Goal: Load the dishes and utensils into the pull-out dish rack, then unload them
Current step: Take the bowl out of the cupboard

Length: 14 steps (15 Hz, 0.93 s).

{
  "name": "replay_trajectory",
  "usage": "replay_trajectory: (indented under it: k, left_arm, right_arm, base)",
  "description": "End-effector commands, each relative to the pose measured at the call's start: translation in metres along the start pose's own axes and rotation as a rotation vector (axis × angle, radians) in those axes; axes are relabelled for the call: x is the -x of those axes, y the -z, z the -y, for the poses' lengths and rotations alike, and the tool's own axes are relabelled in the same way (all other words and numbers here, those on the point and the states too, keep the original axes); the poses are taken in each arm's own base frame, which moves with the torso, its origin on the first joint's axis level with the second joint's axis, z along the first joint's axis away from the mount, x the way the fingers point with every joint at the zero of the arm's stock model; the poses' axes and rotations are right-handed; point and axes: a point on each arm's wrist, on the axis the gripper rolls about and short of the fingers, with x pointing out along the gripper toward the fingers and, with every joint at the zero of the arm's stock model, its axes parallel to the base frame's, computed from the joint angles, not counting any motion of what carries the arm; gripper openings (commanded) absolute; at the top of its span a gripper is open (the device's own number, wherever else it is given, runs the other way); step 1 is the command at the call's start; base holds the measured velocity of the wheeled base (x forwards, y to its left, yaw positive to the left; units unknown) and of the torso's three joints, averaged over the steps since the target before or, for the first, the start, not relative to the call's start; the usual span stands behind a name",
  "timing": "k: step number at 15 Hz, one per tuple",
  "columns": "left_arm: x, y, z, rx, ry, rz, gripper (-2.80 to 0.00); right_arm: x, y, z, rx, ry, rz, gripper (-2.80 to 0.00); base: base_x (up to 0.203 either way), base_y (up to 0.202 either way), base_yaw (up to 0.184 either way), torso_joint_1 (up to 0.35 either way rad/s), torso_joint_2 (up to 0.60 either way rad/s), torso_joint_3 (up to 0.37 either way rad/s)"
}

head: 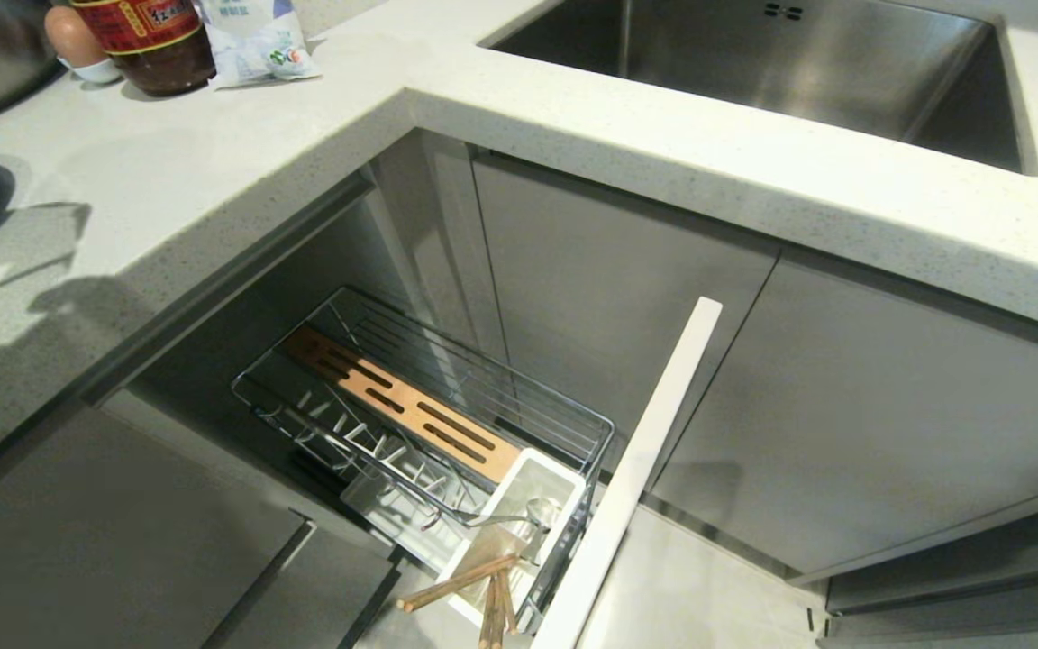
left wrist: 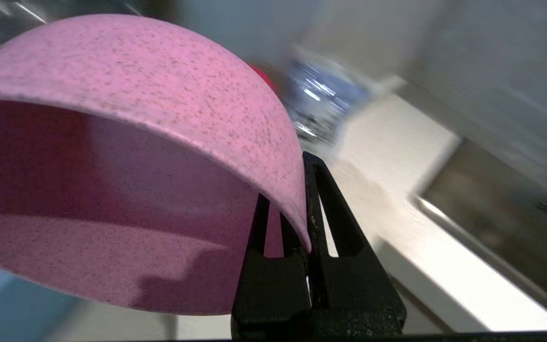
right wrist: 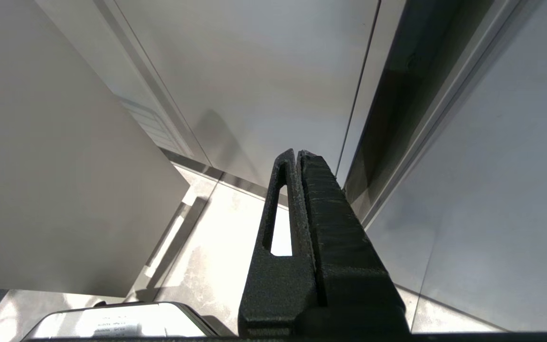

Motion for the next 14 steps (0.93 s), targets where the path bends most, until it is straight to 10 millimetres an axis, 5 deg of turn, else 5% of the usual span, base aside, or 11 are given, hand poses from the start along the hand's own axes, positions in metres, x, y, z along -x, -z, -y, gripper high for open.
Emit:
replay_trajectory:
  k: [1, 9, 14]
  left_arm:
    - [0.008, -0.018, -0.025, -0.073, -0.111, 0.088, -2.8]
    - [0.015, -0.026, -0.079, -0.421, -0.434, 0.063, -2.8]
    - [0.002, -0.004, -0.095, -0.422, -0.449, -0.296, -2.8]
  right_arm:
    - [0.0, 0.0, 0.0, -0.001, -0.001, 0.004, -2.8]
    - [0.0, 0.0, 0.0, -0.001, 0.0, 0.004, -2.8]
    - [0.0, 0.0, 0.0, -0.001, 0.0, 0.005, -2.8]
  base:
    - [0.0, 0.0, 0.0, 0.0, 0.0, 0.0]
    - [0.0, 0.0, 0.0, 0.0, 0.0, 0.0]
    - [0.0, 0.0, 0.0, 0.0, 0.0, 0.0]
